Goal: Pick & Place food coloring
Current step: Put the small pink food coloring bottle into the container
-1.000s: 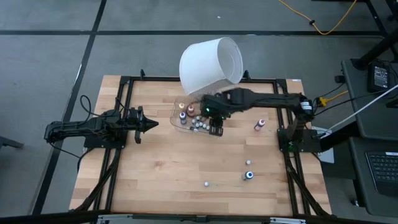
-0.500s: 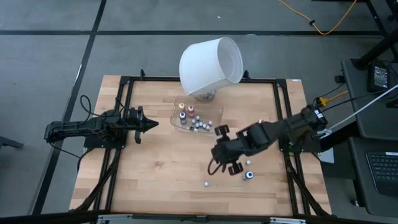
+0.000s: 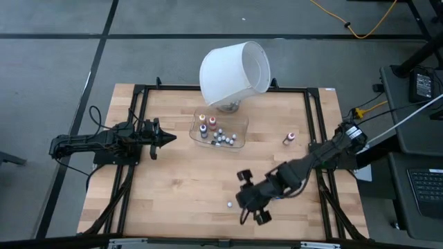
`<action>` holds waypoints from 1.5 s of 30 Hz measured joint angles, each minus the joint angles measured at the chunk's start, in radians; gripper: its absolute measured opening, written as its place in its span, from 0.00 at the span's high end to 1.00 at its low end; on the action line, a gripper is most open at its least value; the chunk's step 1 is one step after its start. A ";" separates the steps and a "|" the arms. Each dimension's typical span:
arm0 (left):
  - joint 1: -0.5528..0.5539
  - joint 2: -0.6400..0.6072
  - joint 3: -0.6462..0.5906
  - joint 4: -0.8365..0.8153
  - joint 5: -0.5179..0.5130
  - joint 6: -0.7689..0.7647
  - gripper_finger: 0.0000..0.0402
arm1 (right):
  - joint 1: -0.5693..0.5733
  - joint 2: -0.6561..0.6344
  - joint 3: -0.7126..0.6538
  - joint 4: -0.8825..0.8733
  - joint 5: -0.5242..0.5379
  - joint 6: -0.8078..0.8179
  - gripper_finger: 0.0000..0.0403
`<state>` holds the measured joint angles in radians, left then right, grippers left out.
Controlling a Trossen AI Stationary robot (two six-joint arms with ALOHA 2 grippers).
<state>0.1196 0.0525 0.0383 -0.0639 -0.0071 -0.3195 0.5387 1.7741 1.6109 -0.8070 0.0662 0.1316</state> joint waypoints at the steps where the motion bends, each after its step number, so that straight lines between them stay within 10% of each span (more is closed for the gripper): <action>1: 0.000 0.000 0.000 0.000 0.000 0.000 0.96 | 0.010 0.000 -0.034 0.062 -0.001 0.012 0.71; 10: 0.000 0.000 0.000 0.000 0.000 0.000 0.96 | 0.014 0.000 -0.176 0.264 -0.023 0.121 0.70; 22: 0.000 0.000 0.000 0.000 0.000 0.000 0.96 | -0.054 0.118 -0.156 0.265 -0.024 0.156 0.43; 45: 0.000 0.000 0.000 0.000 0.000 0.000 0.96 | -0.052 0.286 -0.155 0.366 -0.079 0.205 0.47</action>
<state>0.1196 0.0525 0.0383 -0.0637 -0.0071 -0.3195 0.4862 2.0597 1.4559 -0.4406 -0.0128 0.3363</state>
